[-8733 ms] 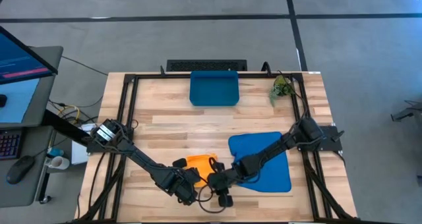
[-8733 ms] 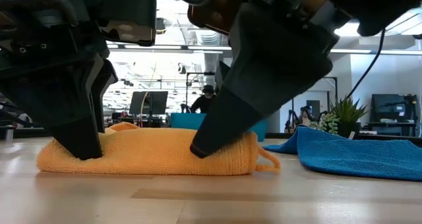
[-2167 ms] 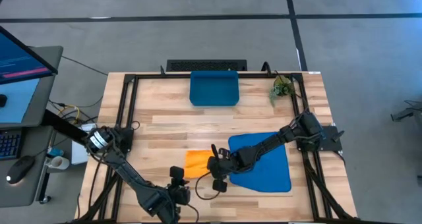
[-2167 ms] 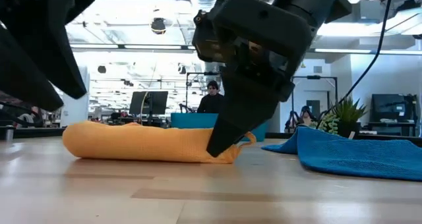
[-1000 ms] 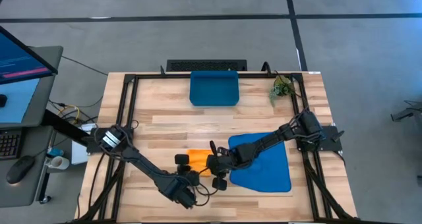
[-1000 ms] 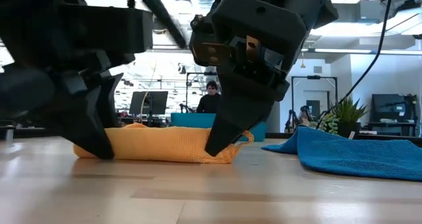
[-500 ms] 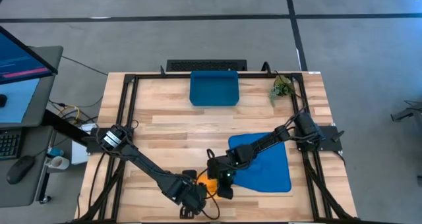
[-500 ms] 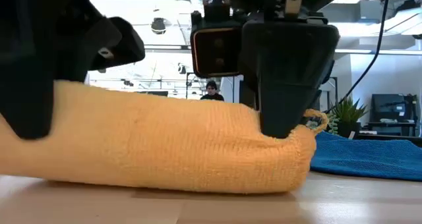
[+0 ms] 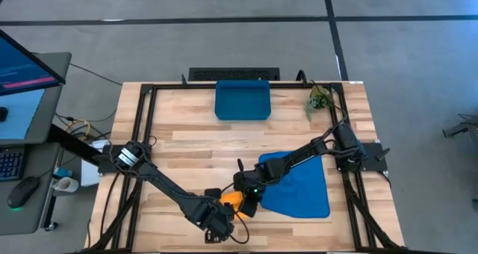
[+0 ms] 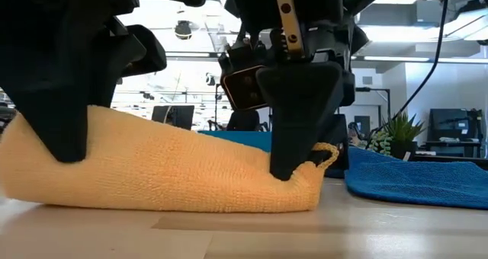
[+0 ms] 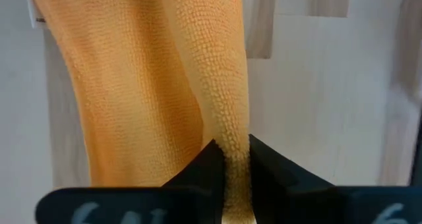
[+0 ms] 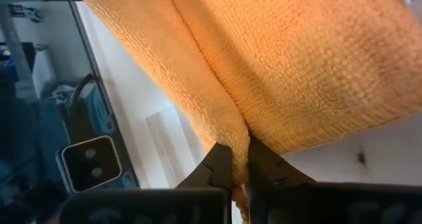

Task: Roll microfiber towels into tight, uniform cylinder then place into a basket
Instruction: Roll the yellow microfiber cloth

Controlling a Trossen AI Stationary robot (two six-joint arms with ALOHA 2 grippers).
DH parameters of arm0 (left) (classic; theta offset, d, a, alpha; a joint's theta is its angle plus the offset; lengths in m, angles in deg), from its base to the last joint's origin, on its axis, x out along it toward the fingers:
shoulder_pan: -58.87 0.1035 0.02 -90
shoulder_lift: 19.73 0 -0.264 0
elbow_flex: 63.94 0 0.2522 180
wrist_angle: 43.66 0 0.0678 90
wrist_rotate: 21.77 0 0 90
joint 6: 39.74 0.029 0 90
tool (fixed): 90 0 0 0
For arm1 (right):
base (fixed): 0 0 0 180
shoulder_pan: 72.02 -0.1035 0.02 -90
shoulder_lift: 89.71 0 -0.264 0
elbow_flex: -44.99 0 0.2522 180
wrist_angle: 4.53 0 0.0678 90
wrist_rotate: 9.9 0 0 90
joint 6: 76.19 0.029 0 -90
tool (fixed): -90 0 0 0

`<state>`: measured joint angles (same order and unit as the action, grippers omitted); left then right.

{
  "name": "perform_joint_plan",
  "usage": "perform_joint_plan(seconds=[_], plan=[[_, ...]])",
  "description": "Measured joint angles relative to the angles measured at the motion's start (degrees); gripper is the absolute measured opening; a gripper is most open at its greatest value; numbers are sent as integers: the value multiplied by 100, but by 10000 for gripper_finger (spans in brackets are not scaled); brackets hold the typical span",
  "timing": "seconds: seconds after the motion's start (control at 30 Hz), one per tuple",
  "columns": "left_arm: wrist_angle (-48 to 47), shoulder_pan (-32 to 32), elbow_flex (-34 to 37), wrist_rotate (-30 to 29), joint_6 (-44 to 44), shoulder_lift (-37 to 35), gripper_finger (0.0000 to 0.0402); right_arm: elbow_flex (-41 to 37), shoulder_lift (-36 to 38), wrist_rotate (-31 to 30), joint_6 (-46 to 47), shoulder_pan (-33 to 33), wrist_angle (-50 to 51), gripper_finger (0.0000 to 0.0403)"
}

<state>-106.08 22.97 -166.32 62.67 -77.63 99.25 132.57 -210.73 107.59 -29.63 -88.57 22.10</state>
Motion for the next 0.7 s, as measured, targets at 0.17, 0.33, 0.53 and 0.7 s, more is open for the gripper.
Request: perform_joint_plan(seconds=[0.17, 0.33, 0.53, 0.7], plan=[[-104, -12, -4, -90, 27, 0, 66, 0, 4, -106, 1, 15, 21, 34], [-194, -22, -4, -70, 37, 0, 115, 0, 4, -186, -29, 15, 38, 32], [-757, -102, -4, -180, 73, -2, 152, -2, 1, -304, -45, 20, 56, 35], [-1366, -366, -9, -859, -512, -78, 154, -2, -1, -327, -50, 20, 57, 32]])
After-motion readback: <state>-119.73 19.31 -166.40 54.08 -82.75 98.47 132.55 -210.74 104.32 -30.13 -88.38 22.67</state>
